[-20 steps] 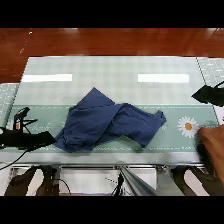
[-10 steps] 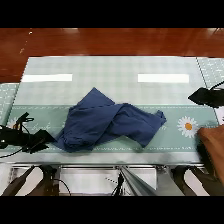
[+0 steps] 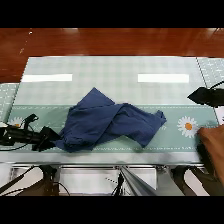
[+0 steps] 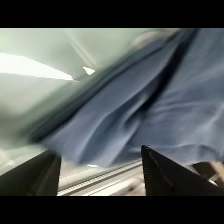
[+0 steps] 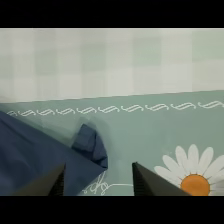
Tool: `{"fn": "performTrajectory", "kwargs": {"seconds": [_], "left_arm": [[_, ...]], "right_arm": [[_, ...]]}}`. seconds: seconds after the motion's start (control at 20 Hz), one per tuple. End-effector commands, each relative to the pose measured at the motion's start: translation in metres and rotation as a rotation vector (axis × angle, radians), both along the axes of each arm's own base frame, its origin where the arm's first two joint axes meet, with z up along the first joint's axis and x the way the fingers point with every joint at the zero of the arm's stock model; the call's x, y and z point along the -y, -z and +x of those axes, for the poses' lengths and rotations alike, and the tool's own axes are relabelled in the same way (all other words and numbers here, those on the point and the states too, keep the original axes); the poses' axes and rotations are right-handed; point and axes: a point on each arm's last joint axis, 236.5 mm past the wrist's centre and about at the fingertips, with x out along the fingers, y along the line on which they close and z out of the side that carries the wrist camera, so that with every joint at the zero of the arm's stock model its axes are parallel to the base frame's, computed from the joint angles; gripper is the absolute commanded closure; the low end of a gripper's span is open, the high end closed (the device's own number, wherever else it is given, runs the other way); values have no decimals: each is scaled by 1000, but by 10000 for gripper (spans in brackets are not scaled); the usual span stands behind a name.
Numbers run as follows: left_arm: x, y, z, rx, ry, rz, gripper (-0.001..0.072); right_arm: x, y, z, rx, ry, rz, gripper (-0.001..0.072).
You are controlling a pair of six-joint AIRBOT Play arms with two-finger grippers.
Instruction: Fold the shirts.
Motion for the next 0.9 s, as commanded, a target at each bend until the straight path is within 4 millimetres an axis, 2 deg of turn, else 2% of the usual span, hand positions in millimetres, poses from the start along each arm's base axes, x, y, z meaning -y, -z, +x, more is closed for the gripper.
{"fn": "performTrajectory", "kwargs": {"seconds": [0.0,0.05,0.2,0.35,0.4,0.45,0.5,0.6,0.65,0.75,0.85], "left_arm": [[9,16,37,53,-102,-5,393],[11,17,44,66,-121,-8,672],[12,19,44,71,-107,4,682],[17,15,38,80,-57,-20,682],[19,14,37,85,-42,-28,682],[19,13,36,84,-38,-34,682],[21,12,35,89,-26,-40,682],[23,10,32,91,-10,-53,682],[24,9,32,97,-1,-58,682],[25,7,30,99,13,-68,682],[26,6,29,97,15,-74,682]], "right_arm": [[0,0,0,-1,1,-1,213],[1,1,-1,-3,1,-5,213],[16,16,-8,-63,6,-64,213],[14,65,-26,-197,41,23,213],[6,84,-35,-246,50,78,197],[-5,103,-47,-302,44,131,127],[-14,120,-60,-357,45,170,124],[-33,141,-75,-407,63,253,117],[-43,146,-76,-404,84,304,117],[-64,149,-66,-356,140,420,117],[-79,155,-57,-308,141,443,117]]}}
